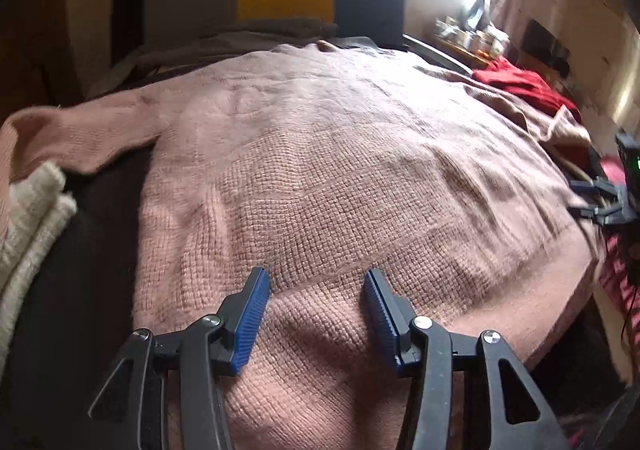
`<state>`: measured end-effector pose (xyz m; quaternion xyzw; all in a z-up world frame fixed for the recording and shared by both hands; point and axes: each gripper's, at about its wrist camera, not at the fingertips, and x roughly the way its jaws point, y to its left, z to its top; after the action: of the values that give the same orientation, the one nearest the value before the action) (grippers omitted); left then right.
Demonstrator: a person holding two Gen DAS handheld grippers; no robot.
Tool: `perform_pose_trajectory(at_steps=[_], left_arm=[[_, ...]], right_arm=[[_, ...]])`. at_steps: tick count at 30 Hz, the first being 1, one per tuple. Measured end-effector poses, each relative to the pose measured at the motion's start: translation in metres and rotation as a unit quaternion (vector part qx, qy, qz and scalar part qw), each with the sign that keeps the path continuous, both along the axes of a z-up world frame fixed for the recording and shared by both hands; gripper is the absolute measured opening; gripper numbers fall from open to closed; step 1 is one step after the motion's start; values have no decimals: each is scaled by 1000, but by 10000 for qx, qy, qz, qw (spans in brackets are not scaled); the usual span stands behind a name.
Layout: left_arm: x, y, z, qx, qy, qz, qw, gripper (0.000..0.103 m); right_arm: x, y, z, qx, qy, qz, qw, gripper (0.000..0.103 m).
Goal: Fold clothes
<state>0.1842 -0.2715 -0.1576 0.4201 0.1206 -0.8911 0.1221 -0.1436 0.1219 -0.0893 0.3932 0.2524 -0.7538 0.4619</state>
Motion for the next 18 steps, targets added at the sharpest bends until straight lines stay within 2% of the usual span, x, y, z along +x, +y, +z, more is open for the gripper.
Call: perform_pose_trajectory(at_steps=[3,5,7,10,12,13,16,18], left_arm=[[7,1,12,450,209,211,9985,49],[5,7,16,418,280,182,9986,49],[3,13,21,386,351,154,9985,49],[0,23,28,338,458,112,9983,49],[-9,29,30,238,440,16,9987,49],[-15,33,28,203,387,-63,9990,49],[-38,47,25,273,300,-277,9988,49],[-52,55,25,307,316,-356,9984,49]], right_arm=[[4,5,2,-37,52,-94,9999,84],[5,10,5,-37,-44,-303,9995,90],[3,15,6,22,-368,-568,9977,95],[-2,42,19,-554,-764,-1048,9900,95],[-10,67,30,-966,-878,-1486,9803,95],[-16,79,35,-1129,-932,-1702,9745,99],[-47,115,50,-1591,-1131,-2537,9474,101],[-67,132,66,-1913,-1146,-3117,9237,101]])
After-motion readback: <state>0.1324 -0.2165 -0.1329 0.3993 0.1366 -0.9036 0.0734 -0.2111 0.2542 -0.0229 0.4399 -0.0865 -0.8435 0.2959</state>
